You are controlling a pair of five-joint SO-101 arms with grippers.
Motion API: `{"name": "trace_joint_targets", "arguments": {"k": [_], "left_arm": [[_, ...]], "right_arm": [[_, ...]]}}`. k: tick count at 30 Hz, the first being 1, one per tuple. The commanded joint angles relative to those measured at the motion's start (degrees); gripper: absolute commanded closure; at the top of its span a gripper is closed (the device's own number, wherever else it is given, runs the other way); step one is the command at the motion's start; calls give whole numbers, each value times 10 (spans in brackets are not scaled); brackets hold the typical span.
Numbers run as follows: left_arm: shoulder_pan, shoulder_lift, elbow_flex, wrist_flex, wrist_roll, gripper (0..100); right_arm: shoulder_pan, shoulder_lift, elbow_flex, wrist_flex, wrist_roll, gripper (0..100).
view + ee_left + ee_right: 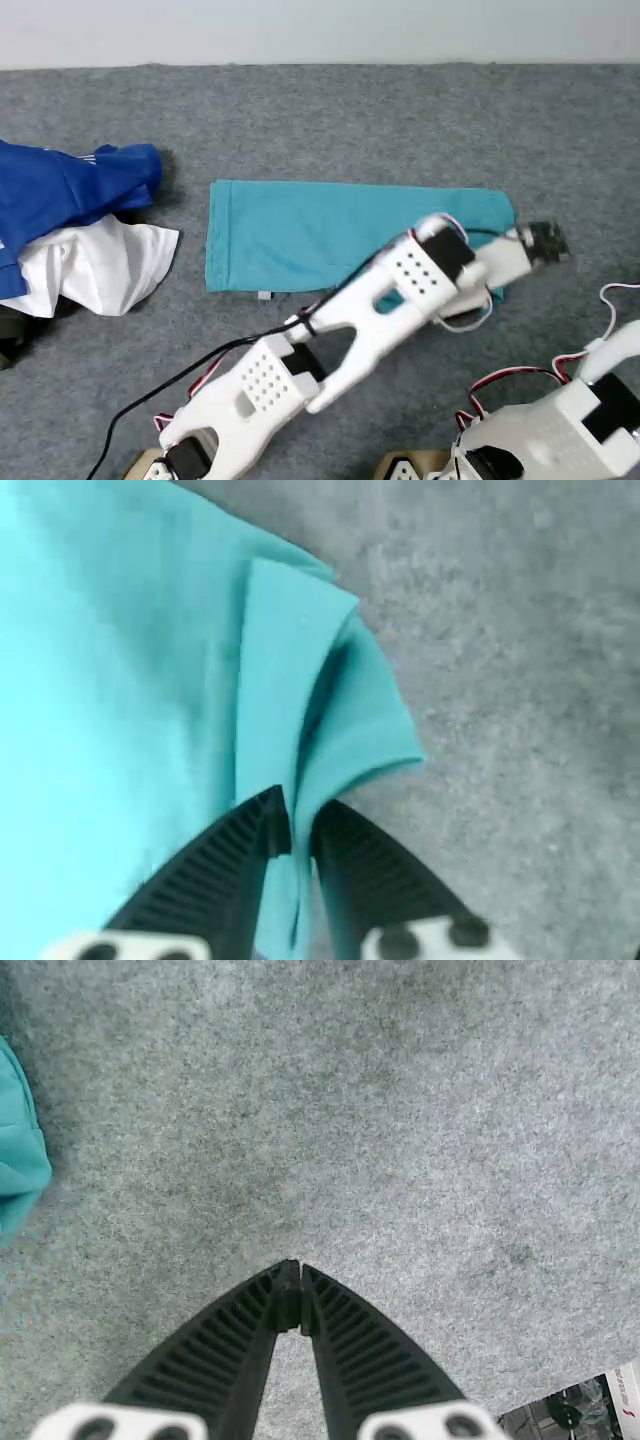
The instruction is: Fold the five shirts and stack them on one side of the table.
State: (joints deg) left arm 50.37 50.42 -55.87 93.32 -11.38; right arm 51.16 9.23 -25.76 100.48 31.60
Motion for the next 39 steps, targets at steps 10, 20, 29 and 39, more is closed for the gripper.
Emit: {"name": "trace_joint_targets", "arguments": {"k": [10, 20, 29, 39], "left_arm": [[-87, 61, -48, -136, -10, 984], [-126, 86, -48, -194, -39, 923], [-150, 86, -48, -222, -43, 829], [-121, 82, -163, -69, -60, 864]], "right_arm": [[4, -39, -31, 23, 4, 987], [4, -35, -31, 23, 4, 987], [4, -35, -31, 23, 4, 987], [6, -38, -31, 23, 4, 987]]}}
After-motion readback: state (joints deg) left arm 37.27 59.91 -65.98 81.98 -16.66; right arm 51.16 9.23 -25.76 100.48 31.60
